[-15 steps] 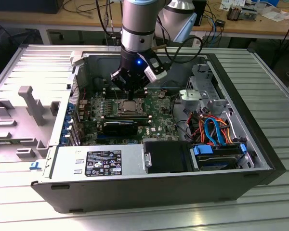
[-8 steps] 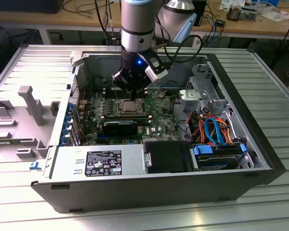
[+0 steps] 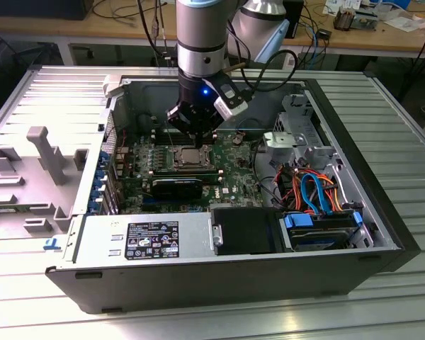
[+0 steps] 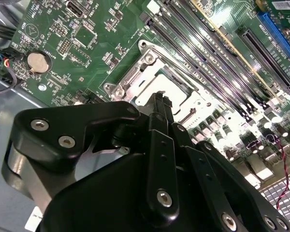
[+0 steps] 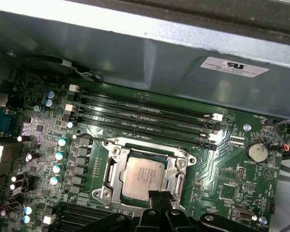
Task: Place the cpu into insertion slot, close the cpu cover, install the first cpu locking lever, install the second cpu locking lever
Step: 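Install the first cpu locking lever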
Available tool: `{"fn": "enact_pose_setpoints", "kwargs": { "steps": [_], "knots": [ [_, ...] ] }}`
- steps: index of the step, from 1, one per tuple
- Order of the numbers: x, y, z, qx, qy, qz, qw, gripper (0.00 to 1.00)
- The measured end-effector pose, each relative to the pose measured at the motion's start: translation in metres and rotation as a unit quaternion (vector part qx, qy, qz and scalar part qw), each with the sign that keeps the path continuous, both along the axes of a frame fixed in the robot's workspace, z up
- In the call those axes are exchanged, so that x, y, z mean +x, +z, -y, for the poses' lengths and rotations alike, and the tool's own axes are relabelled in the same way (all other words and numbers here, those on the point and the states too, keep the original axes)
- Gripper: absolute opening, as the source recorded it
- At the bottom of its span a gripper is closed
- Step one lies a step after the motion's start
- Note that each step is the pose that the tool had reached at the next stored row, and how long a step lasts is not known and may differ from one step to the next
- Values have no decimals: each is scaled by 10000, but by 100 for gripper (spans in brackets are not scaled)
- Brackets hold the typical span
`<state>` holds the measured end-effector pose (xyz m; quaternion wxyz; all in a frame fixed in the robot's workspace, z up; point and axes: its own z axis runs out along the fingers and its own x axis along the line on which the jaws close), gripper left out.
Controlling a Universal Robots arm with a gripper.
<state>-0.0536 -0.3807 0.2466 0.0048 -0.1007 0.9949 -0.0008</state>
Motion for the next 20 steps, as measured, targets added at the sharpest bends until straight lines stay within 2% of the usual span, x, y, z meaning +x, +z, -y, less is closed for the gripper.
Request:
{"fn": "enact_pose_setpoints", "kwargs": {
  "steps": [4,8,20],
  "knots": [
    [0,0,0,0,-20,2,10000,11],
    [0,-1,0,-1,-255,2,9997,11],
    [-10,11,0,0,-278,4,9996,11]
  ]
}}
